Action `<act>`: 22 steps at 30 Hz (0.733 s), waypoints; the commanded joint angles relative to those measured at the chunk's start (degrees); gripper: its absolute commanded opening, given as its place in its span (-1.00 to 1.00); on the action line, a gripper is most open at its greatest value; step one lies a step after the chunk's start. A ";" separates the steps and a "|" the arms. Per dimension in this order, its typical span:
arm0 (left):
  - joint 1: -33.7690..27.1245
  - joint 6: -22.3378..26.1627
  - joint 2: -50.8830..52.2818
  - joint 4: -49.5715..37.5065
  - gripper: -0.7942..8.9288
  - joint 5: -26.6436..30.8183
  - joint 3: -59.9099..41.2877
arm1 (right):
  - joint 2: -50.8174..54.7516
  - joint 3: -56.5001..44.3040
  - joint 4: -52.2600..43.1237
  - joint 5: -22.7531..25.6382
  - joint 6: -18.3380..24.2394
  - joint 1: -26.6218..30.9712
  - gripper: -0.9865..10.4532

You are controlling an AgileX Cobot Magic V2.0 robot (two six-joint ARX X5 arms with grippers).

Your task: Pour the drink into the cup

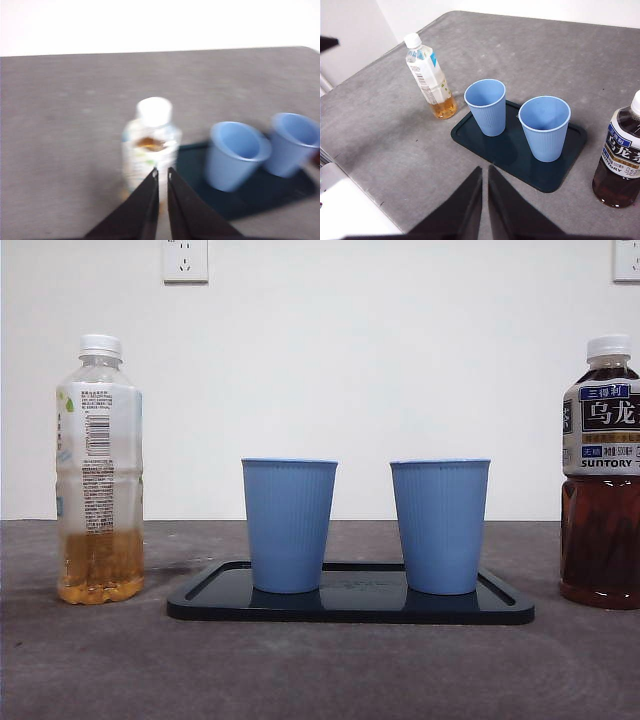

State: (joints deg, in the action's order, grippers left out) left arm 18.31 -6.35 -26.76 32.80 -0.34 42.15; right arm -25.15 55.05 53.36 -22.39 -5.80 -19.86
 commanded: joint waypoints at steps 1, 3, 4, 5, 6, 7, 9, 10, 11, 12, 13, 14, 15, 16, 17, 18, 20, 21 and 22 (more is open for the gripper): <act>-4.13 3.19 5.35 -10.43 -0.78 -0.09 -10.34 | -0.17 1.07 -0.63 -0.11 -0.17 -0.26 -0.80; -7.26 4.04 9.62 -16.44 -0.78 -0.09 -17.40 | -0.17 1.07 -0.61 -0.09 -0.15 -0.26 -0.80; -8.48 4.37 11.32 -18.56 -0.78 -0.09 -20.11 | -0.17 1.07 -0.63 -0.09 -0.15 -0.26 -0.80; -9.90 4.37 13.22 -20.94 -0.78 -0.09 -23.10 | -0.17 1.07 -0.63 -0.09 -0.15 -0.28 -0.80; -11.26 4.35 15.02 -23.12 -0.78 -0.09 -25.92 | -0.17 1.07 -0.63 -0.09 -0.15 -0.26 -0.80; -12.33 3.98 16.39 -24.72 -0.78 -0.09 -28.00 | -0.17 1.07 -0.63 -0.09 -0.15 -0.26 -0.80; -14.47 3.06 19.10 -26.60 -0.78 -0.09 -31.74 | -0.17 1.07 -0.61 -0.11 -0.15 -0.26 -0.80; -15.21 2.78 20.04 -26.82 -0.78 -0.09 -32.89 | -0.17 1.07 -0.63 -0.11 -0.15 -0.26 -0.80; -16.02 2.67 21.00 -26.84 -0.78 -0.09 -34.01 | -0.17 1.07 -0.63 -0.09 -0.15 -0.26 -0.80; -16.74 2.67 21.81 -26.82 -0.78 -0.07 -34.99 | -0.17 1.07 -0.63 -0.09 -0.15 -0.26 -0.80; -17.29 2.67 22.40 -26.84 -0.78 -0.02 -35.78 | -0.17 1.07 -0.63 -0.09 -0.15 -0.26 -0.80; -17.77 2.67 23.08 -26.93 -0.78 0.07 -36.63 | -0.17 1.07 -0.63 -0.09 -0.15 -0.26 -0.80; -17.99 2.54 23.74 -27.04 -0.78 0.17 -37.44 | -0.17 1.07 -0.63 -0.09 -0.15 -0.26 -0.80; -17.99 2.47 24.48 -27.36 -0.78 0.26 -38.36 | -0.17 1.07 -0.63 -0.09 -0.15 -0.26 -0.80; -17.90 2.45 25.35 -27.63 -0.78 0.37 -39.34 | -0.17 1.07 -0.63 -0.11 -0.15 -0.26 -0.80; -17.90 2.36 26.29 -27.82 -0.78 0.39 -40.30 | -0.17 1.07 -0.63 -0.09 -0.15 -0.26 -0.80; -17.75 1.68 26.60 -27.98 -0.78 0.55 -41.44 | -0.17 1.07 -0.63 -0.09 -0.15 -0.26 -0.80; -17.68 1.64 26.60 -27.23 -0.78 0.83 -41.46 | -0.17 1.07 -0.63 -0.09 -0.15 -0.26 -0.80; -17.59 1.62 26.60 -26.80 -0.78 1.18 -41.46 | -0.17 1.07 -0.63 -0.09 -0.15 -0.26 -0.80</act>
State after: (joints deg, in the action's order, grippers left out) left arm 0.58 -4.10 -0.27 6.17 0.45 1.85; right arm -25.15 55.05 53.34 -22.39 -5.80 -19.86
